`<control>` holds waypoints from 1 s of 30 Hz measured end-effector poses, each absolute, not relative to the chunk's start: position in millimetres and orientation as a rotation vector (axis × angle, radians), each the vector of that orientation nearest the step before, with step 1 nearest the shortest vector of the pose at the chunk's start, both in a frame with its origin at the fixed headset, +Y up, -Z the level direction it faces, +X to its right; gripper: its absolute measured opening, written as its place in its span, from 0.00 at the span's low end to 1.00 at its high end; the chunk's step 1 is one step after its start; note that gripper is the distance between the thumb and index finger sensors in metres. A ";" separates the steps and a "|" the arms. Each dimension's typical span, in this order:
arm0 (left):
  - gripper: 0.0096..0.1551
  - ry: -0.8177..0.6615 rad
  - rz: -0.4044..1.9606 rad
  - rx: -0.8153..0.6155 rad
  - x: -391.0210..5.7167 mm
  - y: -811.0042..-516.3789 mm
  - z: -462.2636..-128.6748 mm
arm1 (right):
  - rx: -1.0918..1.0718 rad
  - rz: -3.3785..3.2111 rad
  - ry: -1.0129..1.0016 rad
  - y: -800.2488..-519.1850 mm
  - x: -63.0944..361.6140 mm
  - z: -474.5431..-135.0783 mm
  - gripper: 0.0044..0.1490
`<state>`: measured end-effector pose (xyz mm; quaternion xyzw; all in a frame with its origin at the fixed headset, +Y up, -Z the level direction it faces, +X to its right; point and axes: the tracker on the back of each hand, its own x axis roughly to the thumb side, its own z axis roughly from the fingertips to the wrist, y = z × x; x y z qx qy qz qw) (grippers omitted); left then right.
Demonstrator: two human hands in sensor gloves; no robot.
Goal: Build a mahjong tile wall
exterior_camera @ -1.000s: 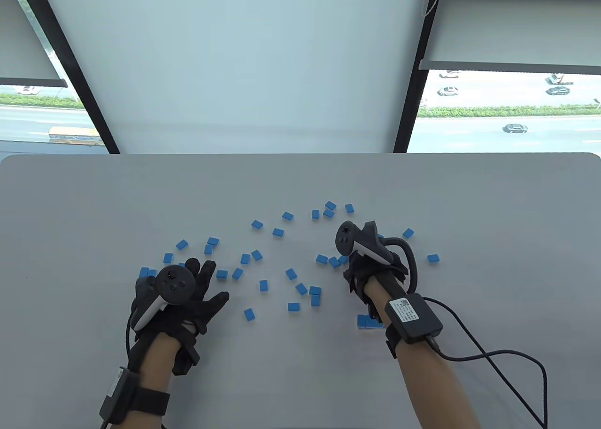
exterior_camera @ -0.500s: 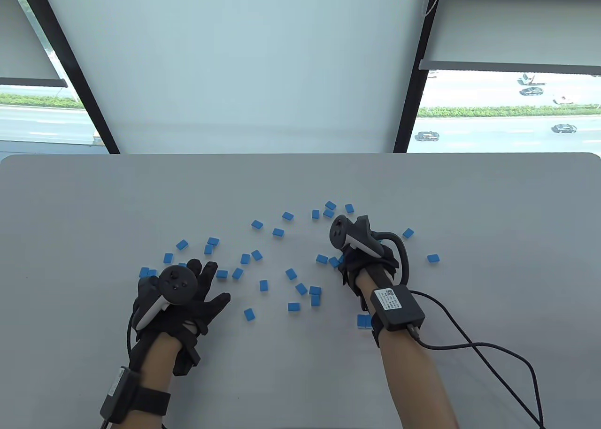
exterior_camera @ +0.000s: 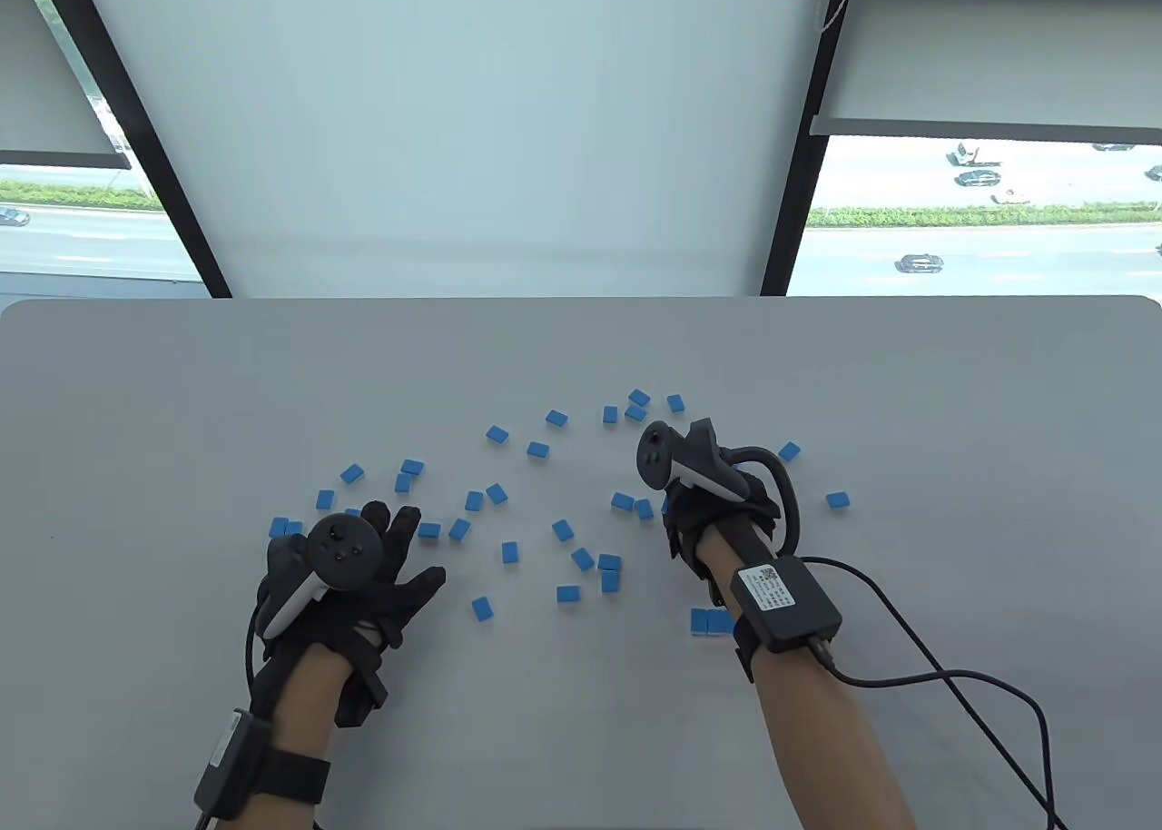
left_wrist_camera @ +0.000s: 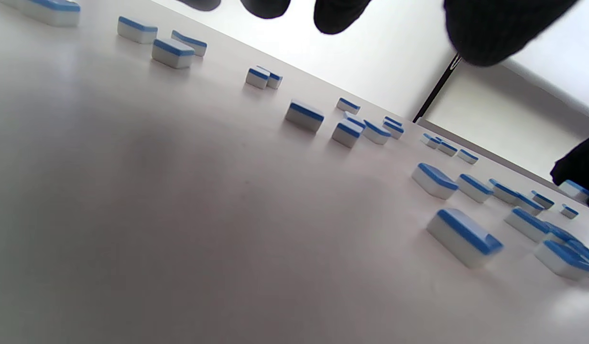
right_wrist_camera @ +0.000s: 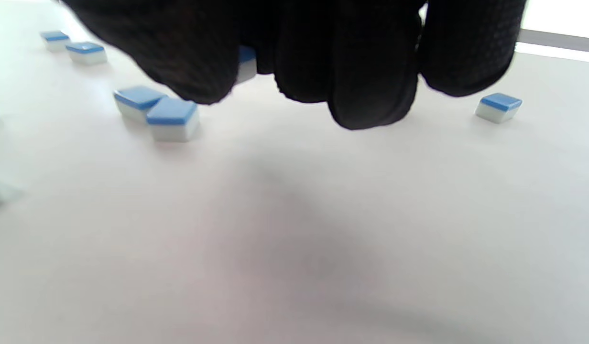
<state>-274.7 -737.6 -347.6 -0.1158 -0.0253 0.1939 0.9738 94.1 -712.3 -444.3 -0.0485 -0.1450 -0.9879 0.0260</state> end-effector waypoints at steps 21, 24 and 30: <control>0.51 -0.058 0.399 -0.218 -275.4 -736.2 -346.3 | -0.360 -3.127 -0.003 -648.0 166.1 -342.0 0.36; 0.51 -0.056 0.401 -0.215 -275.9 -735.8 -346.2 | -0.309 -3.171 -0.002 -656.5 181.9 -330.5 0.36; 0.51 -0.052 0.399 -0.216 -276.3 -736.4 -346.0 | -0.211 -3.106 -0.068 -693.4 200.8 -320.0 0.36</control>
